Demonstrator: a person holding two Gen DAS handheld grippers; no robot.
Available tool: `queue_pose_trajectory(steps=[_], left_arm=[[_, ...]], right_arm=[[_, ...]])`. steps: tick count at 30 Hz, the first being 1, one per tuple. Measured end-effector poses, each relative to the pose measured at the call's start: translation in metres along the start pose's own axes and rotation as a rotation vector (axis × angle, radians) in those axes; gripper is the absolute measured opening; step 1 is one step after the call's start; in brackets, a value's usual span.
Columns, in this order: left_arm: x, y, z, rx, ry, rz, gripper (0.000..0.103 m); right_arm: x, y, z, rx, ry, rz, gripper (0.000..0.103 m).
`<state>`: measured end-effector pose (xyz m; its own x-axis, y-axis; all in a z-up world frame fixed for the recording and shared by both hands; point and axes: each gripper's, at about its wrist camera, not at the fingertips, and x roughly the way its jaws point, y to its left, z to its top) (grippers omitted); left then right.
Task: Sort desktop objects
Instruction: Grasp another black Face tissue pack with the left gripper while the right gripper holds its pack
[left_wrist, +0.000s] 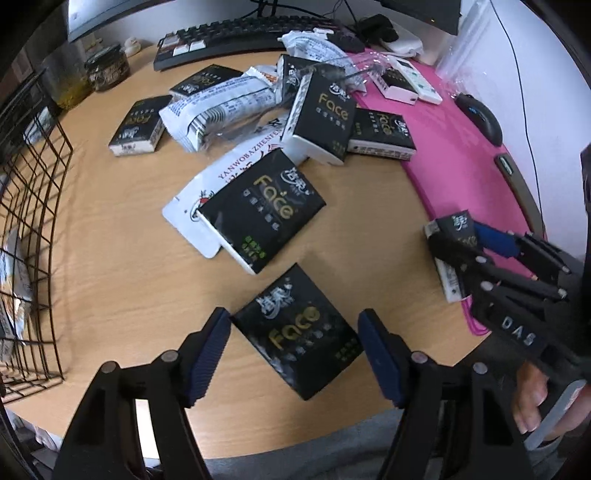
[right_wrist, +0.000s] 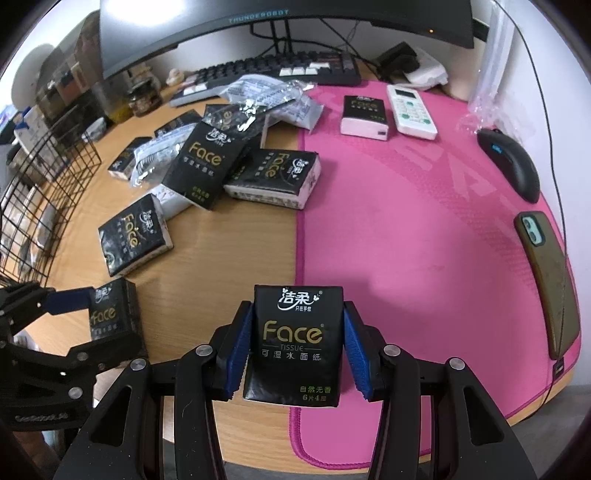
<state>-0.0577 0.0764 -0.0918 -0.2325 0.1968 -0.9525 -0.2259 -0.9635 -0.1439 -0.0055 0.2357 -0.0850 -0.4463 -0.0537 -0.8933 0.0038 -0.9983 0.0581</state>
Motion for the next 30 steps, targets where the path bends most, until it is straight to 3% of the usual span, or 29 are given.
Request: queue_pose_trajectory(steps=[7,12,16,19,22,25,30], left_arm=[[0.0,0.002,-0.002,-0.064,0.045,-0.067,0.077],[0.002,0.002,-0.002,-0.06,0.016,-0.016,0.077],[0.003,-0.01,-0.002,0.046,-0.02,0.029,0.063],[0.001,-0.011,-0.001,0.079,-0.036,0.026,0.06],[0.002,-0.007,0.0,0.076,-0.013,0.03,0.061],[0.003,-0.001,-0.001,0.037,-0.003,0.029,0.071],[0.003,-0.006,-0.005,0.058,-0.006,0.073,0.072]], right_arm=[[-0.001,0.0,0.001,-0.004,-0.007,0.003,0.047],[0.0,0.0,0.0,-0.004,-0.004,0.003,0.047],[0.0,0.0,-0.001,-0.006,-0.004,0.004,0.047],[0.0,-0.001,0.0,0.0,-0.004,0.002,0.047],[0.0,-0.003,0.001,0.007,-0.005,0.008,0.048],[-0.001,-0.004,0.0,0.012,-0.01,0.011,0.048],[0.003,-0.004,0.0,0.002,0.002,-0.017,0.048]])
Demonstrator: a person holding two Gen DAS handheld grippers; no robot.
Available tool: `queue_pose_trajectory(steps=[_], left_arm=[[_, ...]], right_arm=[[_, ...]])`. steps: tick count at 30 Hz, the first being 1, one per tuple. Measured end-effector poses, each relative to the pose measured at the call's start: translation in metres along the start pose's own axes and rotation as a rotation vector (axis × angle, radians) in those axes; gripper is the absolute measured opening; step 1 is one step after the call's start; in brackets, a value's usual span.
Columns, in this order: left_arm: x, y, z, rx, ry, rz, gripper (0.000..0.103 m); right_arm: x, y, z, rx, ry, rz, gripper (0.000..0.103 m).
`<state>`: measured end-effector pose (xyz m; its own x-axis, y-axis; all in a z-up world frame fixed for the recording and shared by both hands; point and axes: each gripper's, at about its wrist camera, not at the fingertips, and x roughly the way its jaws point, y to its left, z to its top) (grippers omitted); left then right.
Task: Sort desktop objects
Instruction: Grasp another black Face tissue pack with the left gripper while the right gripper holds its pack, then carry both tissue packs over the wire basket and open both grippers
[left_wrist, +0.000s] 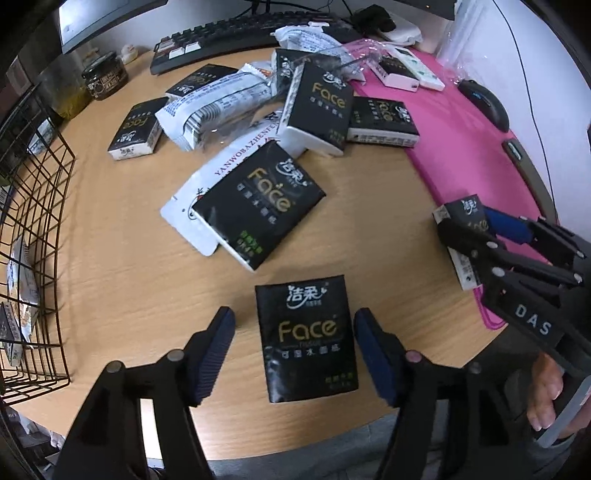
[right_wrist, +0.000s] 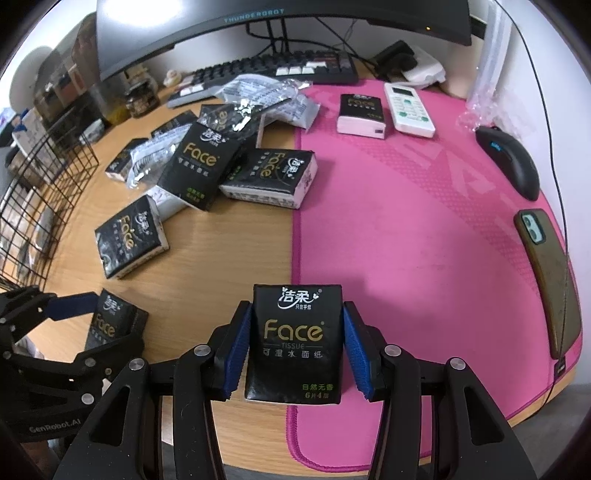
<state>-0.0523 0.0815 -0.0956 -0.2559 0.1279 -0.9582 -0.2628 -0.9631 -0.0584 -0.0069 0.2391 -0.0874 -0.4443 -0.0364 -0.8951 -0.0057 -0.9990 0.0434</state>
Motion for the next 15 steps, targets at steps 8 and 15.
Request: queue_pose_trajectory(steps=[8,15], left_arm=[[-0.001,-0.004,-0.003,0.044,-0.016,0.044,0.053],[-0.026,-0.002,0.002,0.034,-0.109,0.073,0.053]], right_arm=[[0.0,0.004,-0.002,-0.024,0.009,-0.028,0.047],[-0.007,0.007,-0.001,-0.016,-0.002,0.009,0.047]])
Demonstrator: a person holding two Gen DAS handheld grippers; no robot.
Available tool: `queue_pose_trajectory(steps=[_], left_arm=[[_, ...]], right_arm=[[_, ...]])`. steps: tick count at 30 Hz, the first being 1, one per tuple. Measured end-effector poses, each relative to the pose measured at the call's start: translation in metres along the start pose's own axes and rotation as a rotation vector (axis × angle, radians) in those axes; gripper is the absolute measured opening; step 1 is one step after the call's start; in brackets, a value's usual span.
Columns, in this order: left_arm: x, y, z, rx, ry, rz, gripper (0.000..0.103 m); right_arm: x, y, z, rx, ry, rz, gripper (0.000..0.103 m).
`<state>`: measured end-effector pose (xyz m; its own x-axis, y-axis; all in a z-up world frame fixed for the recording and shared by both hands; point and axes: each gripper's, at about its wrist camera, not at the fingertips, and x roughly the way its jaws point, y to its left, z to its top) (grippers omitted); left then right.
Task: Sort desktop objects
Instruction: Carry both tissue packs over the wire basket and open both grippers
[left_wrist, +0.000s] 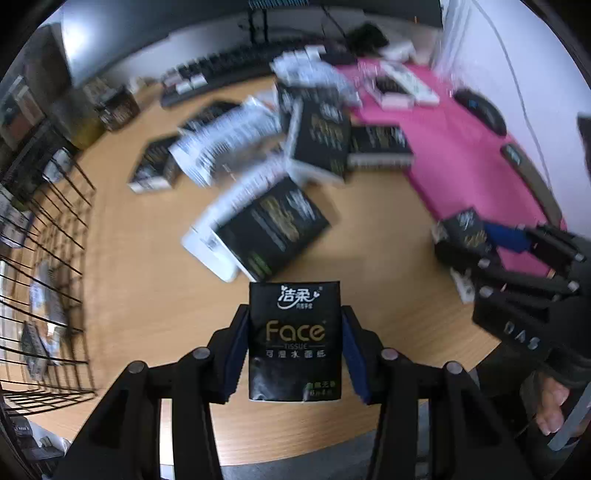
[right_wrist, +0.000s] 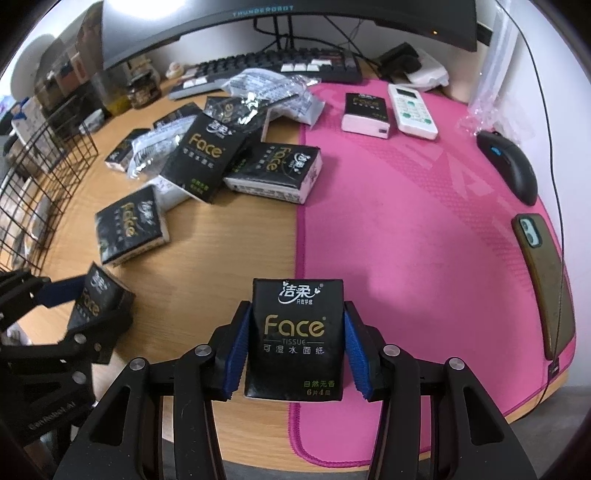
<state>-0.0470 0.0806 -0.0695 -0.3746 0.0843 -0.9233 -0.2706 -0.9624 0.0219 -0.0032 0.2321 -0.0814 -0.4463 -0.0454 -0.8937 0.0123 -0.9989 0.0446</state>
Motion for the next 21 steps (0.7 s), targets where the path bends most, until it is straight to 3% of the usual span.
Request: queue_pose_trajectory(steps=[6,11,17,21], left_arm=[[-0.067,0.03,0.01,-0.083,-0.208,0.044,0.053],[-0.121,0.093,0.001,-0.21,-0.326,0.098,0.052],[-0.154,0.19,-0.025,-0.394,-0.379,0.213,0.053],[-0.149,0.242,-0.043,-0.493,-0.372,0.238,0.052]], right_arm=[[-0.031,0.025,0.019,-0.034,-0.063,0.079,0.047],[-0.066,0.1,0.05,-0.175,-0.138,0.204,0.047],[-0.096,0.219,0.077,-0.373,-0.209,0.328,0.047],[-0.089,0.288,0.085,-0.465,-0.191,0.386,0.047]])
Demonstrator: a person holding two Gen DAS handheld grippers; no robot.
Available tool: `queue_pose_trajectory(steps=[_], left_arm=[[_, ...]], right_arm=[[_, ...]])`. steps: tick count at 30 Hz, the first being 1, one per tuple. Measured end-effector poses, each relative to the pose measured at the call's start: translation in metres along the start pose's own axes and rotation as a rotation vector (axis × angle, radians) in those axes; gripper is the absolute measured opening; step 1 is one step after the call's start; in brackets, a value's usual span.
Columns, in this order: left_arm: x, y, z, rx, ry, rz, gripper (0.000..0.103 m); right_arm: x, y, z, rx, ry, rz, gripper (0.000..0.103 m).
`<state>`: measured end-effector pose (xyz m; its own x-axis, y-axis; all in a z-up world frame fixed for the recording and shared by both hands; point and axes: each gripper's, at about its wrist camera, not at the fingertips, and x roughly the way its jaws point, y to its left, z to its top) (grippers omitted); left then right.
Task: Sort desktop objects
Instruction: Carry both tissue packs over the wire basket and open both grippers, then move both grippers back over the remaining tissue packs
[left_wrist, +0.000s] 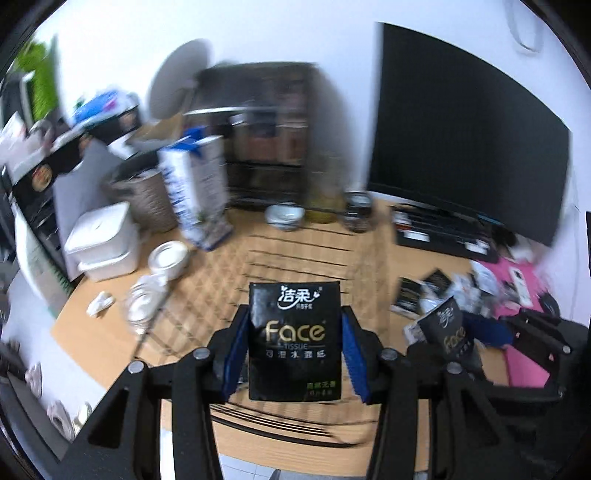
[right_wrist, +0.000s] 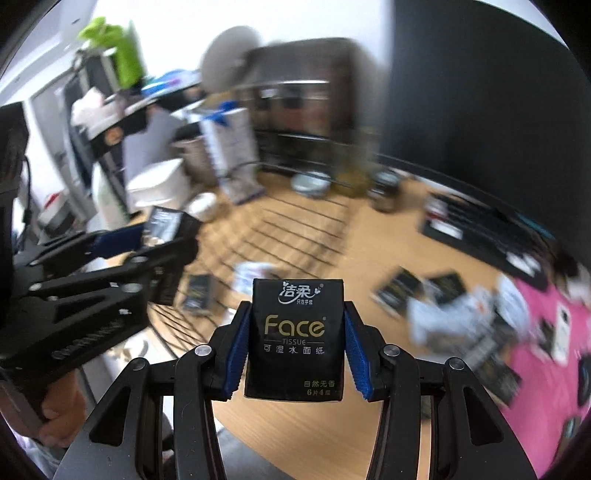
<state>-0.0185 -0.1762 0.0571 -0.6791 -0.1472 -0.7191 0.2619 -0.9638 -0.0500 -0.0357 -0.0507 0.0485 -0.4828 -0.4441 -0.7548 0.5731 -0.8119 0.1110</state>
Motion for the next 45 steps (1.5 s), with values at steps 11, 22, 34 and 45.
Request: queue_pose_trajectory(steps=[11,22,34,45], left_arm=[[0.039,0.051,-0.018,-0.082,0.103,0.055,0.052],[0.053,0.05,-0.025,-0.08,0.159,0.062,0.059],[0.018,0.004,-0.022,-0.007,0.08,-0.033,0.062],[0.017,-0.128,-0.052,0.298,0.117,-0.197,0.064]], right_arm=[[0.083,0.044,0.009,-0.081,0.108,0.028,0.047],[0.094,0.036,0.009,-0.056,0.119,0.038,0.048],[0.02,-0.009,-0.012,0.027,0.018,0.009,0.05],[-0.033,-0.132,-0.077,0.217,0.035,-0.191,0.052]])
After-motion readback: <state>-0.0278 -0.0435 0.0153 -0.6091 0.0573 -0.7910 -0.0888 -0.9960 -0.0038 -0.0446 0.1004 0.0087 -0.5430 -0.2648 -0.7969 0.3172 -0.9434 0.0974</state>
